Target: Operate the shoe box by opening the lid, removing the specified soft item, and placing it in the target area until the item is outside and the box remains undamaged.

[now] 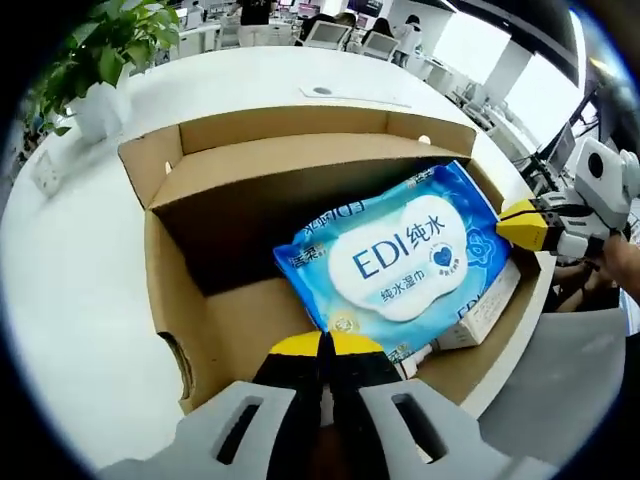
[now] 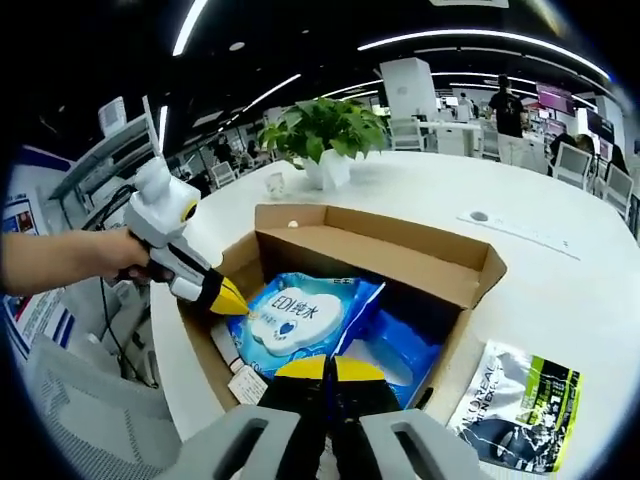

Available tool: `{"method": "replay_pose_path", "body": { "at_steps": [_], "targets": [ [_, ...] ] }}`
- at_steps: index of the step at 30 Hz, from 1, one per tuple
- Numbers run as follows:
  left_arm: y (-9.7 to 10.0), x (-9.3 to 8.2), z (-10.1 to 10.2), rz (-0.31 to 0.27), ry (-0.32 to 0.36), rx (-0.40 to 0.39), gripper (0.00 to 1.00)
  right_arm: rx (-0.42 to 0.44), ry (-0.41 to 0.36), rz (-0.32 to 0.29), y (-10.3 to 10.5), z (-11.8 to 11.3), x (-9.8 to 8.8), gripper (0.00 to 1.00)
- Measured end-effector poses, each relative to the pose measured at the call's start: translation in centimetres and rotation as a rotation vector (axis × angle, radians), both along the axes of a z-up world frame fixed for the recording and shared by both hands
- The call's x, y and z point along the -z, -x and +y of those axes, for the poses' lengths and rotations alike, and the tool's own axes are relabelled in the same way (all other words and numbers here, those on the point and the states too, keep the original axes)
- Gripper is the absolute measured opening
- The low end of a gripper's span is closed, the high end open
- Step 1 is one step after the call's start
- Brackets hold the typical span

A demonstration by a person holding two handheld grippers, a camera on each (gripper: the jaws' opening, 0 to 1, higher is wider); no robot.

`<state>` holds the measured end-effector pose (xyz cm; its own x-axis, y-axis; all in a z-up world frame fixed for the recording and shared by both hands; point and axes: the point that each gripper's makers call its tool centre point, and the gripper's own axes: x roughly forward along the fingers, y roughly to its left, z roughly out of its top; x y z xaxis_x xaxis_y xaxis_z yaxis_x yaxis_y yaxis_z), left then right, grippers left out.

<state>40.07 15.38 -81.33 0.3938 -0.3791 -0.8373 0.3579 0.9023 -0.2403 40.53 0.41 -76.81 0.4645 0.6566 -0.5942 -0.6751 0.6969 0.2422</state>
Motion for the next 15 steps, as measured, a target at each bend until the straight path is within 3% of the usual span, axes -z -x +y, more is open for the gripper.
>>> {"method": "replay_pose_path", "body": {
  "at_steps": [5, 10, 15],
  "targets": [
    [-0.06, -0.64, 0.00, -0.020, 0.007, -0.007, 0.00, 0.009, -0.014, 0.015, 0.18, -0.12, -0.07, 0.00],
    [0.23, -0.94, -0.14, -0.023, 0.012, -0.015, 0.00, 0.043, -0.073, 0.103, 0.36, -0.19, 0.21, 0.00],
    [0.39, -0.82, -0.38, -0.019, 0.006, -0.006, 0.00, 0.037, -0.085, 0.116, 0.23, -0.27, 0.24, 0.00]
  ]
}}
